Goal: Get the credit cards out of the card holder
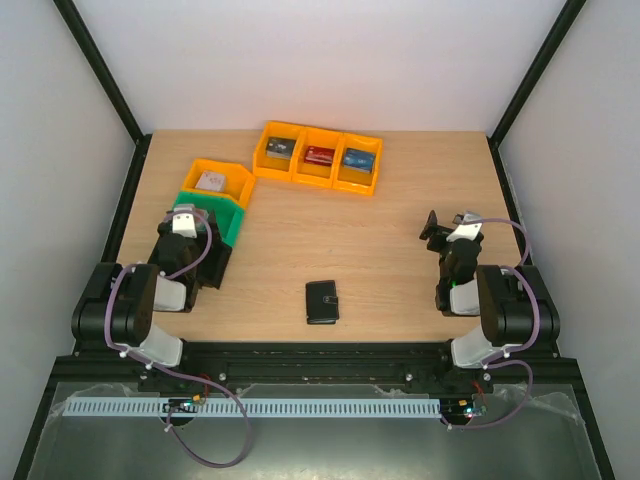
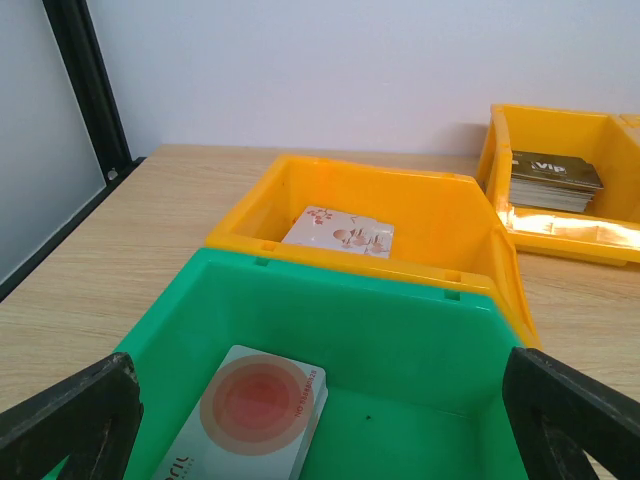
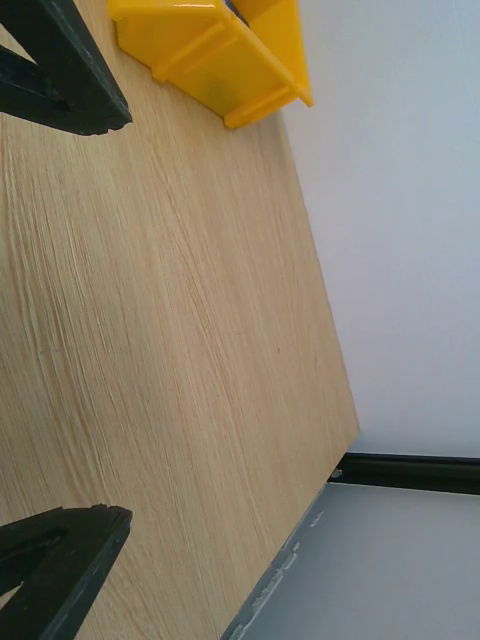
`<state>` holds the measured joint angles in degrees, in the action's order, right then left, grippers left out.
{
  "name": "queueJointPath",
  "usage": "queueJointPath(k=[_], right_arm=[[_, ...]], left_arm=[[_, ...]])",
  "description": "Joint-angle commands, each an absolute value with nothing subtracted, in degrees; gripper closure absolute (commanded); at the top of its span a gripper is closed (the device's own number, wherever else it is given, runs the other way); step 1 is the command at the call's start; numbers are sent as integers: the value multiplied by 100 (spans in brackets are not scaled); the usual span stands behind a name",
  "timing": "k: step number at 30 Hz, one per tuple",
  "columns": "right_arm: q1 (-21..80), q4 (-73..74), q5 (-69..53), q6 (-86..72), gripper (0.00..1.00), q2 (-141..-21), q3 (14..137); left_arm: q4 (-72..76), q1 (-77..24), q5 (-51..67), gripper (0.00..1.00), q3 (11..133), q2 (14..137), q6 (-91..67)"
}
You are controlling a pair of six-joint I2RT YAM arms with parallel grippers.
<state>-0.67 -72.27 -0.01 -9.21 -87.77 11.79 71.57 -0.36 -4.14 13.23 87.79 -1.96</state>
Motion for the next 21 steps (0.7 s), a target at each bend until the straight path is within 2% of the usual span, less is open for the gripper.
queueJointPath(k=[1,9,11,14,18,21], right_arm=[[-35,-7321,97,-853,1,-8770,1277],[-35,-7192,55,-820,1,-8762,1364],[-19,-6986,-299,-655,1,-8322,1393],[35,-4109,72,-1545,1,-7097,2397],[303,-2193,-1409,-2240,1,-6510,3527],[1173,-777,-1677,-2537,1,-6248,4001]], left_arm=[[7269,-26,-442,1,1432,8807,-247],[6998,199,-269,1,1529,8653,-504],[6859,322,29,1,1509,8437,-548],[6132,629,409,1,1700,7894,-793],[5087,1305,829,1,2310,6983,-1256],[3439,1381,823,1,3321,6453,-1018]])
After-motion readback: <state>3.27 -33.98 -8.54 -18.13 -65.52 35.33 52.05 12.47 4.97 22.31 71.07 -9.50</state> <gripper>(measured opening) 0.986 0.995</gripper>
